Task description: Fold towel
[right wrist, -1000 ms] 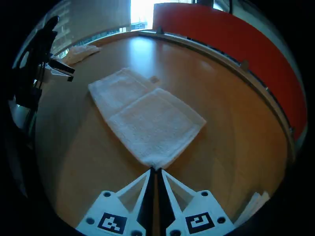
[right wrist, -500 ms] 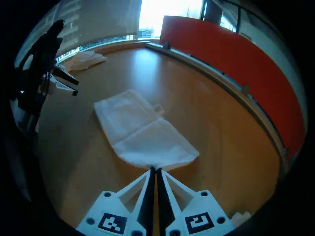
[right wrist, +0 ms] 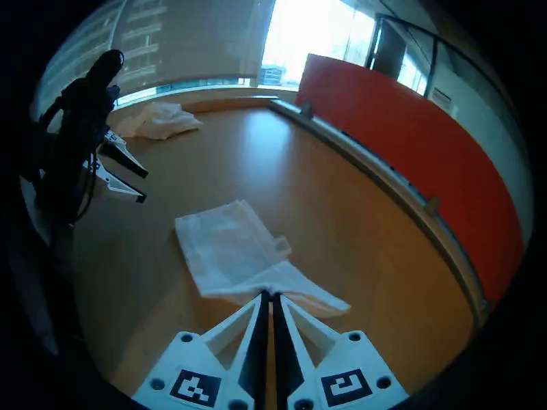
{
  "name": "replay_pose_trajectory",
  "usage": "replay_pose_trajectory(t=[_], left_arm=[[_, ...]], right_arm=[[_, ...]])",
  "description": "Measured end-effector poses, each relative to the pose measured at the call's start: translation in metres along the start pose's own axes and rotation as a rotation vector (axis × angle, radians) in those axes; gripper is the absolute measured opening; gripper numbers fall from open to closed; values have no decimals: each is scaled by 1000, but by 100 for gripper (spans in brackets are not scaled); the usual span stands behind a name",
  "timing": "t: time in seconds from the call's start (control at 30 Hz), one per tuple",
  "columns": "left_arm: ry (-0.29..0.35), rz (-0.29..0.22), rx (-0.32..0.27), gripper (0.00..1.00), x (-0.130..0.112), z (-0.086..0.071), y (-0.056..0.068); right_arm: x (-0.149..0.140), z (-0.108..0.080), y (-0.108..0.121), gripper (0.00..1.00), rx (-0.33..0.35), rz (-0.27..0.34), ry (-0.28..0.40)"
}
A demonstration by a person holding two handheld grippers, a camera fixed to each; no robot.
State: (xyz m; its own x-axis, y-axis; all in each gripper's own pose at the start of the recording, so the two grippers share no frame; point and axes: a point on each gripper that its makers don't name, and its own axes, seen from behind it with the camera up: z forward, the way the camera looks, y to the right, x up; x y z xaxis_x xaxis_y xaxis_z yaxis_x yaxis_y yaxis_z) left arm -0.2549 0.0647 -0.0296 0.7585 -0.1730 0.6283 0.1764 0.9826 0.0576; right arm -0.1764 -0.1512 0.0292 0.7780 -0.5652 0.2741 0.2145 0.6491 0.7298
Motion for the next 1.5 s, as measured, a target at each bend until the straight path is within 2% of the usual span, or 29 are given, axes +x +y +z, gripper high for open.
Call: replay_pose_trajectory(t=[0.27,0.5,0.73,0.9,1.27,1.5], left_arm=[[7,-9,8,93,-1,-10,-5],[17,-37,22,93,-4,-25,-16],[30,-74,48,93,-12,-39,-31],[38,-108,63,93,-18,-47,-38],[45,-160,100,93,-32,-61,-54],[48,-176,104,93,-33,-62,-57]], right_arm=[[14,10,-5,4,32,-41,4],[38,29,-16,4,80,-103,10],[60,55,-42,4,151,-183,5],[67,80,-67,4,209,-229,-14],[50,139,-118,4,316,-223,-83],[42,149,-125,6,331,-208,-104]])
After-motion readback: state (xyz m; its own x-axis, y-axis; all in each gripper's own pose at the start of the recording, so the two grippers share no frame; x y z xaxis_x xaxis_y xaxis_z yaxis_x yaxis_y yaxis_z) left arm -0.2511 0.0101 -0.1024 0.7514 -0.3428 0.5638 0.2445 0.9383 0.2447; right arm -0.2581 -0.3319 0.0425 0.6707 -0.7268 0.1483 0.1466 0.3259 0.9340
